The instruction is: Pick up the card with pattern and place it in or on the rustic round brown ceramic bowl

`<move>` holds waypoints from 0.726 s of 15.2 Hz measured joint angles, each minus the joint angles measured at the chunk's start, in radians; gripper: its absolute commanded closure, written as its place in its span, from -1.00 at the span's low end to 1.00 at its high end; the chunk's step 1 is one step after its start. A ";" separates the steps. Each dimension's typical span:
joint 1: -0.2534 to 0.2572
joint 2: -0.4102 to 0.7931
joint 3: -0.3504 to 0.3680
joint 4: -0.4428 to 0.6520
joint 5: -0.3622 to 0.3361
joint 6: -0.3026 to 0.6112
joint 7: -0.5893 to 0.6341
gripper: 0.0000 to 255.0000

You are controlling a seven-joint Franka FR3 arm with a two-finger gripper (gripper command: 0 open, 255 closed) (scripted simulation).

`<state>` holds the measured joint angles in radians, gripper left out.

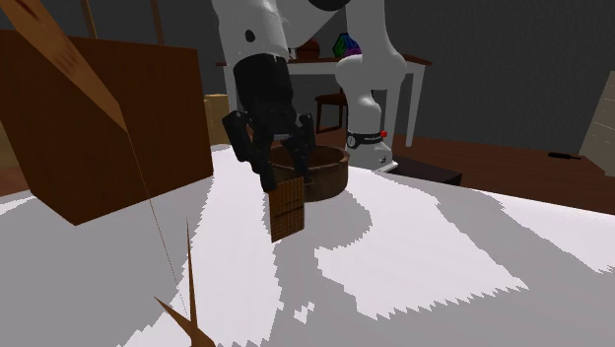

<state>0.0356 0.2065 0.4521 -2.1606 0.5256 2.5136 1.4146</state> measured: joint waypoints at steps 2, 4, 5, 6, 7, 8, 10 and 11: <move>0.000 0.000 0.000 0.000 0.000 0.000 0.000 1.00; 0.000 0.000 0.000 0.000 0.000 0.000 0.000 1.00; 0.000 0.000 0.000 0.000 0.000 0.000 0.000 1.00; 0.000 0.000 0.000 0.000 0.000 0.000 0.000 1.00; 0.000 0.000 0.000 0.000 0.000 0.000 0.000 1.00; -0.001 -0.005 0.000 0.001 -0.001 -0.006 0.002 1.00; -0.001 -0.018 -0.001 0.006 -0.003 -0.022 0.010 1.00; -0.002 -0.027 -0.001 0.007 -0.003 -0.031 0.015 1.00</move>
<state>0.0335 0.1794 0.4515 -2.1536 0.5222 2.4823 1.4293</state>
